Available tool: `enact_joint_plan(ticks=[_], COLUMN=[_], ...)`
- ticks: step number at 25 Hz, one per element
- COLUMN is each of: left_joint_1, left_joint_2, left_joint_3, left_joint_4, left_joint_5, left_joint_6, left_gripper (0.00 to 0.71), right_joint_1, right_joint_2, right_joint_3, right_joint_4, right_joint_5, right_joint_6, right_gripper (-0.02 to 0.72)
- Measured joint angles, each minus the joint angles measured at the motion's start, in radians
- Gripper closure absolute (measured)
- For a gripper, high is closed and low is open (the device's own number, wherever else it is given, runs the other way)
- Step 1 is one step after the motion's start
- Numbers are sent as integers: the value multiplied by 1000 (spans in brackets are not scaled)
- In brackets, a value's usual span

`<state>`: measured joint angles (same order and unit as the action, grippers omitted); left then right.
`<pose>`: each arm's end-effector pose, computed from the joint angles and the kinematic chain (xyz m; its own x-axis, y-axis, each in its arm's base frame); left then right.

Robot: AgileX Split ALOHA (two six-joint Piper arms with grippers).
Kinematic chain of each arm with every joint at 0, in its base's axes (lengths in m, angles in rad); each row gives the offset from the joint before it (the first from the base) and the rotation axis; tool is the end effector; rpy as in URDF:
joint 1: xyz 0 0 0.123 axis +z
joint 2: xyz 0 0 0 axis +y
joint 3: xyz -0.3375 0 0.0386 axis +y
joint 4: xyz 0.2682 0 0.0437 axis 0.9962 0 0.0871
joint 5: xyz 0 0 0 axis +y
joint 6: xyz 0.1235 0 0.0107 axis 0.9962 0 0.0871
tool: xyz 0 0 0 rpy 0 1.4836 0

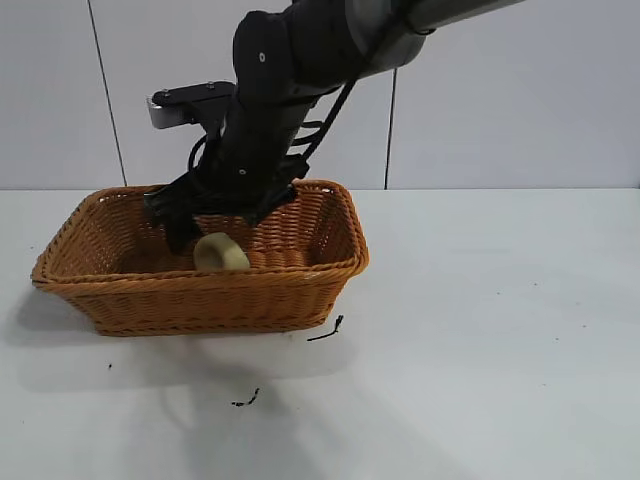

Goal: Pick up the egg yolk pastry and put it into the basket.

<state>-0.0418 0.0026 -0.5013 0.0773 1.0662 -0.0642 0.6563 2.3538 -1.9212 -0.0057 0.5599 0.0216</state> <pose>-0.0127 0.0089 0.2720 -0.4599 -0.0075 -0.8880 -0.0306 0.9995 0.0074 0.4785 0.3681 0.1647 -0.6333 -0.4666 -0.6174 -0.5982 0.8013 0.0080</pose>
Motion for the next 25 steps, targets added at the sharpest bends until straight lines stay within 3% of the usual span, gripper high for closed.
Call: enact_joint_plan(ticks=[8, 16, 25], left_joint_1=[0, 0, 0], left_joint_2=[0, 0, 0], left_joint_3=[0, 0, 0], left_joint_4=[0, 0, 0], left_joint_5=[0, 0, 0], left_joint_6=[0, 0, 0], left_gripper=[14, 14, 14], right_joint_1=[-65, -293, -542], right_joint_2=[-22, -27, -27], right_joint_3=[-255, -313, -314], right_joint_4=[26, 30, 22], right_joint_5=[280, 395, 460], right_joint_6=[0, -11, -22], right_gripper=[20, 22, 31])
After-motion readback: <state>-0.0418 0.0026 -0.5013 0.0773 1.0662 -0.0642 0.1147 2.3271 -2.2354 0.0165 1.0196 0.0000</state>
